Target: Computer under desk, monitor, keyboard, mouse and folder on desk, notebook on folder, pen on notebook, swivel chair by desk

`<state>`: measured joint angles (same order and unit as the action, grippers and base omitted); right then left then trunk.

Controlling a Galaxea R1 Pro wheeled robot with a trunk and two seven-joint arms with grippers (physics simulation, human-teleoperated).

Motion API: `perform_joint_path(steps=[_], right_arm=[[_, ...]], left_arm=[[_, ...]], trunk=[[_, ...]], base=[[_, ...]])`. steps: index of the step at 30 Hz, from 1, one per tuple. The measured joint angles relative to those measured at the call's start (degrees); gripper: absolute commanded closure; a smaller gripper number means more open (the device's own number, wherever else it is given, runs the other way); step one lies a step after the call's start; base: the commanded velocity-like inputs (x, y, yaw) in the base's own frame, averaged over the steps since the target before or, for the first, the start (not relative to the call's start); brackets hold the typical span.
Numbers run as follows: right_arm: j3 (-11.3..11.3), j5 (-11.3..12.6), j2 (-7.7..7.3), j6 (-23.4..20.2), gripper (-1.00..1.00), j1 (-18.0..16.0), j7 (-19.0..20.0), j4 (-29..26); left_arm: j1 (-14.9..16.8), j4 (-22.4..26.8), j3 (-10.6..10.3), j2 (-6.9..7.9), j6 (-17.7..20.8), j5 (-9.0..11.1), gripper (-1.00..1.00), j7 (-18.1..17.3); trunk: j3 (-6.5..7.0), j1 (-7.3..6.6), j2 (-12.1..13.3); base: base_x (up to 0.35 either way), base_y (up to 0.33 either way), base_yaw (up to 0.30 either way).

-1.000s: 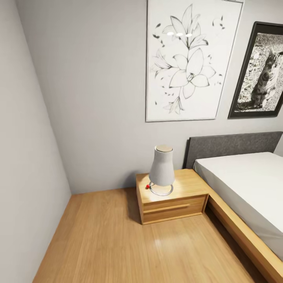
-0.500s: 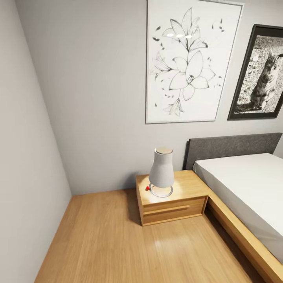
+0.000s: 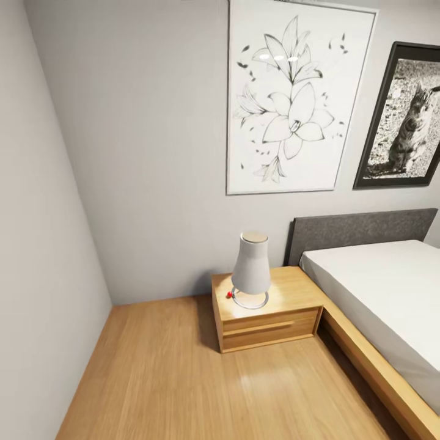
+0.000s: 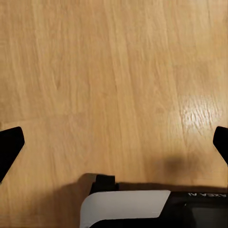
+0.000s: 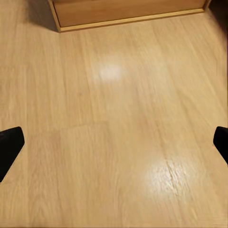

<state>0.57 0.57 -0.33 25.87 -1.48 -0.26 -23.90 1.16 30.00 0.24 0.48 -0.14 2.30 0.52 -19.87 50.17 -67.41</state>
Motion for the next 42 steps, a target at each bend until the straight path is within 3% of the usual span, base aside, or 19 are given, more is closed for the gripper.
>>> perform_joint_path(steps=[2,3,4,8,12,15,17,19,26,31,42], right_arm=[[0.0,0.0,0.01,0.0,-1.0,0.0,0.0,-0.6],[0.2,0.0,0.06,0.3,-1.0,-0.2,0.0,-1.5],[0.2,0.0,0.13,0.5,-1.0,-0.2,0.0,-1.5],[0.1,0.1,0.55,3.3,-1.0,-0.3,0.0,1.2],[0.2,0.1,0.96,7.7,-1.0,-0.3,0.0,3.4],[0.2,0.0,1.01,9.3,-1.0,-0.3,0.0,4.2],[0.3,0.0,0.91,9.8,-1.0,-0.3,0.0,4.5],[0.4,0.0,0.86,10.0,-1.0,-0.3,0.0,4.6],[0.3,-0.1,0.91,11.5,-1.0,-0.3,0.0,4.8],[0.2,0.0,1.06,12.5,-1.0,-0.3,0.0,5.8],[0.2,0.0,1.02,12.6,-1.0,-0.3,0.0,6.2]], left_arm=[[0.2,0.4,0.2,0.4,-0.1,1.5,-1.0,0.0],[0.4,-0.2,1.1,1.02,-1.2,5.6,-1.0,-0.1],[0.4,-1.3,1.4,1.2,-2.1,6.9,-1.0,-0.2],[0.5,-5.7,2.0,1.85,-6.2,8.7,-1.0,-0.2],[0.5,-6.7,2.2,1.77,-7.3,9.4,-1.0,-0.2],[0.5,-6.9,2.2,1.77,-7.6,12.4,-1.0,-0.4],[0.5,-7.0,2.0,1.82,-7.6,16.0,-1.0,-0.7],[0.5,-7.0,2.0,1.85,-7.6,17.1,-1.0,-0.8],[0.5,-7.0,2.1,1.95,-8.5,18.2,-1.0,-0.9],[0.5,-7.5,2.0,1.84,-15.2,18.4,-1.0,-0.6],[0.5,-10.4,1.7,1.81,-17.0,18.5,-1.0,-0.5]], trunk=[[0.36,-0.44,0.8],[0.54,-0.66,1.2],[0.71,-0.88,1.6],[1.43,-1.76,3.2],[2.15,-2.64,4.8],[2.69,-3.3,6.0],[3.05,-3.74,6.8],[3.41,-4.18,7.6],[4.67,-5.72,10.4],[5.56,-6.81,12.4],[7.05,-8.8,16.1]], base=[[0.0,0.0,0.0],[0.0,0.0,0.0],[0.0,0.0,0.0],[0.0,0.0,0.0],[0.0,0.0,0.0],[0.0,0.0,0.0],[0.0,0.0,0.0],[0.0,0.0,0.0],[0.0,0.0,0.0],[0.0,0.0,0.0],[0.0,0.0,-0.201]])
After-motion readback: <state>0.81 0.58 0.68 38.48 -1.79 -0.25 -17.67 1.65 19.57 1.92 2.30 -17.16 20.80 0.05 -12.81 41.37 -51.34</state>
